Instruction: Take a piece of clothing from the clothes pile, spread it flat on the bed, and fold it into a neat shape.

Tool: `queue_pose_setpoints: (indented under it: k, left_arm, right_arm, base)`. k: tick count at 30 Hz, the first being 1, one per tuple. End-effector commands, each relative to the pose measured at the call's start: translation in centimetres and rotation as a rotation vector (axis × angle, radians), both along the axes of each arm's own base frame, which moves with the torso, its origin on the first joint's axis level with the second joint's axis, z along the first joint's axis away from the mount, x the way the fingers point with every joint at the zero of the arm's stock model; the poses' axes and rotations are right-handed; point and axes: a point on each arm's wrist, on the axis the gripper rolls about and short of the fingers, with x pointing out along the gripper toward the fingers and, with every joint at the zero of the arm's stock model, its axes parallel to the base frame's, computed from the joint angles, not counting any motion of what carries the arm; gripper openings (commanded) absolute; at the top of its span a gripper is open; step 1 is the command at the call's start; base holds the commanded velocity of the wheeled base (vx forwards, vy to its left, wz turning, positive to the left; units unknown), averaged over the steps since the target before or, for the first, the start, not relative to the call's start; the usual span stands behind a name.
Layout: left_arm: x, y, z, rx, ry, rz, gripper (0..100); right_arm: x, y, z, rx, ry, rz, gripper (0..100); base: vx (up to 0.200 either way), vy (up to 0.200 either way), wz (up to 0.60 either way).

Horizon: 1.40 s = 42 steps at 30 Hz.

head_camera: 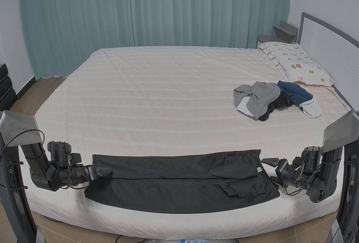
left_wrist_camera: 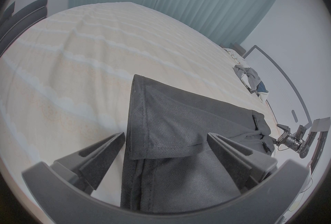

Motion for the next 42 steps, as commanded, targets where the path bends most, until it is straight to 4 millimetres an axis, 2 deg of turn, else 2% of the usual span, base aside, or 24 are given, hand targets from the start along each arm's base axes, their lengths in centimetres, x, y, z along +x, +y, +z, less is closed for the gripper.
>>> queue_pose_setpoints:
  k: [1, 10, 11, 36, 42]
  left_arm:
    - [-0.15, -0.06, -0.37, 0.002, 0.01, -0.003, 100]
    - [-0.17, -0.23, -0.66, 0.016, 0.016, -0.011, 100]
    - [-0.16, -0.27, -0.66, 0.018, 0.016, -0.01, 0]
    - [-0.35, -0.19, -0.39, 0.019, -0.004, -0.004, 0]
    - [-0.22, -0.13, -0.28, 0.017, -0.01, 0.001, 0]
  right_arm:
    - [0.06, 0.0, 0.1, 0.001, -0.01, 0.0, 100]
    - [0.06, 0.0, 0.1, 0.001, -0.01, 0.0, 100]
    - [0.06, 0.0, 0.1, 0.002, -0.009, -0.001, 100]
    - [0.06, 0.0, 0.1, 0.002, -0.009, -0.001, 100]
    - [0.06, 0.0, 0.1, 0.002, -0.009, -0.001, 100]
  base:
    - [0.0, 0.0, 0.0]
    - [0.0, 0.0, 0.0]
    - [0.0, 0.0, 0.0]
    - [0.0, 0.0, 0.0]
    - [-0.2, 0.0, 0.0]
